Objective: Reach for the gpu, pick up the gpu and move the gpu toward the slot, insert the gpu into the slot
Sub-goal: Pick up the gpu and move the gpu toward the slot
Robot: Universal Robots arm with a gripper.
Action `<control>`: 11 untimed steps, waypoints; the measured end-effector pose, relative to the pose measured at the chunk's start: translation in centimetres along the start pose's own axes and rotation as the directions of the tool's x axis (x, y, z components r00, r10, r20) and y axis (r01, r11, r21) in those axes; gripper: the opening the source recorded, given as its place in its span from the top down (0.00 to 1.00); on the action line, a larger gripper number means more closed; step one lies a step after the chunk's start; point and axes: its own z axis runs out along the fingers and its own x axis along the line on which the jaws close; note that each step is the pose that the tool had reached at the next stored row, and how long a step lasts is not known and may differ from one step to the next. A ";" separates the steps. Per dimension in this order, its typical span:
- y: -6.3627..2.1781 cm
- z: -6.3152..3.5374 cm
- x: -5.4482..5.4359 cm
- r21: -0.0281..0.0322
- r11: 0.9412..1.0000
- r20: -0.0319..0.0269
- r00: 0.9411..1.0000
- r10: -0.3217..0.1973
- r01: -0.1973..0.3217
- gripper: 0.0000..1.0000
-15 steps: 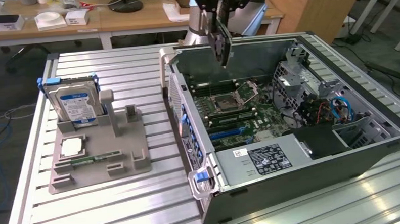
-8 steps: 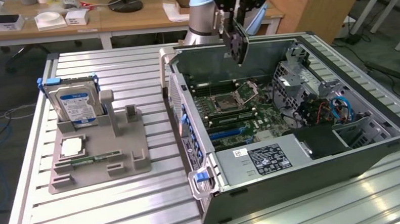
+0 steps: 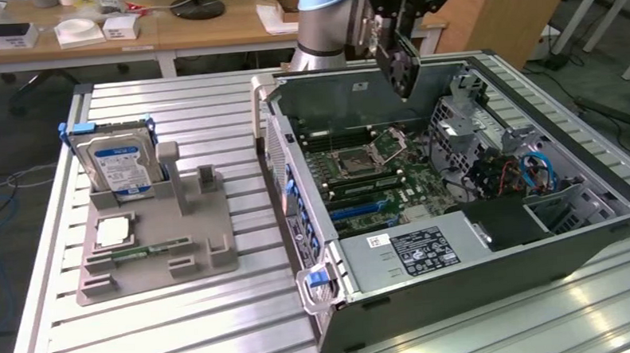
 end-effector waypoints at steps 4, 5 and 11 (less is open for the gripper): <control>0.13 0.08 -1.8 0.000 1.000 0.000 1.000 0.000 0.000 0.74; 0.17 0.10 -2.3 0.000 1.000 0.000 1.000 0.000 0.000 0.74; 0.36 0.21 -5.0 0.000 1.000 0.000 1.000 0.000 0.000 0.74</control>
